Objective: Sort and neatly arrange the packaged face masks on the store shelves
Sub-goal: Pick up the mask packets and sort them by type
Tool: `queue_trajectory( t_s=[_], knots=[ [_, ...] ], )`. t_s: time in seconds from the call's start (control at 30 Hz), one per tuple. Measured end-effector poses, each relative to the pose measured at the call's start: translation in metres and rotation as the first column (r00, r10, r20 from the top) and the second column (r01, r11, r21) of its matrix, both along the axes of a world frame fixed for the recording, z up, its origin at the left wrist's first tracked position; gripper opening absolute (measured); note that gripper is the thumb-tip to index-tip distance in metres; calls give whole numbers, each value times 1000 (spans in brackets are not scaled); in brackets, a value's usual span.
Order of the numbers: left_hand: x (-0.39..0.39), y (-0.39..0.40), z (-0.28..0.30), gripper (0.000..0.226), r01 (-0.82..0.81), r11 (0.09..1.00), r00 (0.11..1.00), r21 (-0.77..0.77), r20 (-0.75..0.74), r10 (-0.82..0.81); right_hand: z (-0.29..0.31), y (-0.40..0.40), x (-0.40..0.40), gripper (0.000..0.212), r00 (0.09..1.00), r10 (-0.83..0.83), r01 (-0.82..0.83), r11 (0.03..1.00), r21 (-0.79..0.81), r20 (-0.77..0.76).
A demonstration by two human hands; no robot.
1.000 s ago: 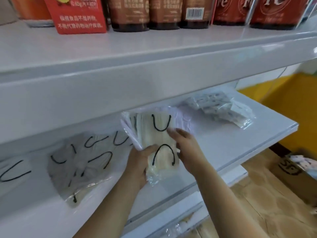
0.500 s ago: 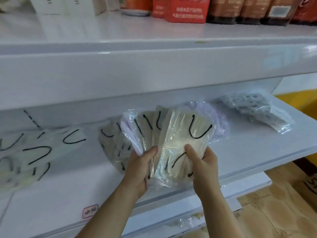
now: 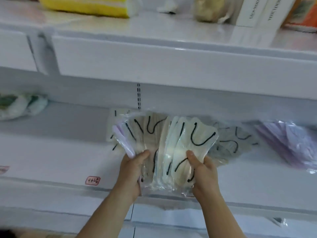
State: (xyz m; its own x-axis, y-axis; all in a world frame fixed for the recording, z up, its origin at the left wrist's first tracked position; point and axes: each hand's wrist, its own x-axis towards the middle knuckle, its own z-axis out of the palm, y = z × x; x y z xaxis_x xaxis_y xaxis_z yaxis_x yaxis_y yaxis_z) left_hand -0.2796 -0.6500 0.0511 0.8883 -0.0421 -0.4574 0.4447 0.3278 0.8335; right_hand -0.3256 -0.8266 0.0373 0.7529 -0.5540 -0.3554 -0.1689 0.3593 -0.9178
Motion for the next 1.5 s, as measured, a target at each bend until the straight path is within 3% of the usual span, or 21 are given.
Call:
queue_trajectory(
  t_s=[0.13,0.27,0.33,0.47,0.5,0.57,0.7,0.77,0.83,0.9,0.97,1.0,1.03,1.07,1.13,1.17,1.2,1.3,1.4,1.5],
  knots=[
    [8,86,0,26,-264,964,964,-33,4,264,5,70,39,13,986,155,-153,987,-38,54],
    [-6,183,4,26,-538,841,842,-51,13,539,13,147,93,19,930,360,-347,927,-145,76],
    [-20,225,7,24,-635,772,772,-19,6,635,16,188,130,11,904,425,-404,887,-226,52],
    [-41,269,4,31,-706,708,709,-12,-20,705,18,252,200,6,864,501,-488,813,-318,-44],
    [-44,271,4,32,-707,707,707,-14,-19,706,17,259,209,16,867,495,-487,813,-318,-59],
    [-45,267,3,32,-684,729,730,-27,0,684,15,265,218,26,867,495,-485,814,-320,-53],
    [-37,249,0,33,-598,798,799,-80,17,601,15,235,214,15,903,428,-403,866,-296,22],
    [-28,235,1,34,-553,826,829,-109,26,559,11,203,205,13,930,365,-349,852,-390,-37],
    [-14,217,2,34,-502,851,860,-152,15,510,6,169,195,42,931,336,-353,736,-578,-140],
    [0,195,2,35,-439,881,895,-176,-1,446,6,142,180,79,917,322,-372,479,-795,-235],
    [15,168,3,37,-357,918,931,-175,10,364,13,123,163,89,944,299,-230,291,-929,-140],
    [21,154,5,38,-318,931,946,-178,12,325,19,114,152,82,952,302,-142,294,-945,-49],
    [27,138,6,37,-273,944,960,-183,13,280,24,104,143,71,950,313,-102,366,-925,19],
    [32,123,6,37,-228,956,972,-182,11,234,31,94,132,60,940,339,-142,495,-857,40],
    [39,87,10,36,-123,980,992,-156,12,126,44,78,108,49,883,469,-403,777,-483,20],
    [41,68,12,36,-70,988,997,-140,15,73,46,70,97,44,844,535,-502,801,-326,16],
    [40,49,14,34,-27,990,999,-140,14,29,43,61,88,35,821,571,-541,784,-305,9],
    [35,-1,19,22,38,978,998,-203,-45,-48,35,25,68,7,940,337,-283,843,-458,40],
    [31,-40,16,27,86,972,990,-217,-91,-108,32,-22,49,7,983,157,-100,891,-442,95],
    [27,-77,12,25,156,985,987,-70,-37,-159,33,-67,37,16,990,105,-54,903,-426,98]
  ],
)
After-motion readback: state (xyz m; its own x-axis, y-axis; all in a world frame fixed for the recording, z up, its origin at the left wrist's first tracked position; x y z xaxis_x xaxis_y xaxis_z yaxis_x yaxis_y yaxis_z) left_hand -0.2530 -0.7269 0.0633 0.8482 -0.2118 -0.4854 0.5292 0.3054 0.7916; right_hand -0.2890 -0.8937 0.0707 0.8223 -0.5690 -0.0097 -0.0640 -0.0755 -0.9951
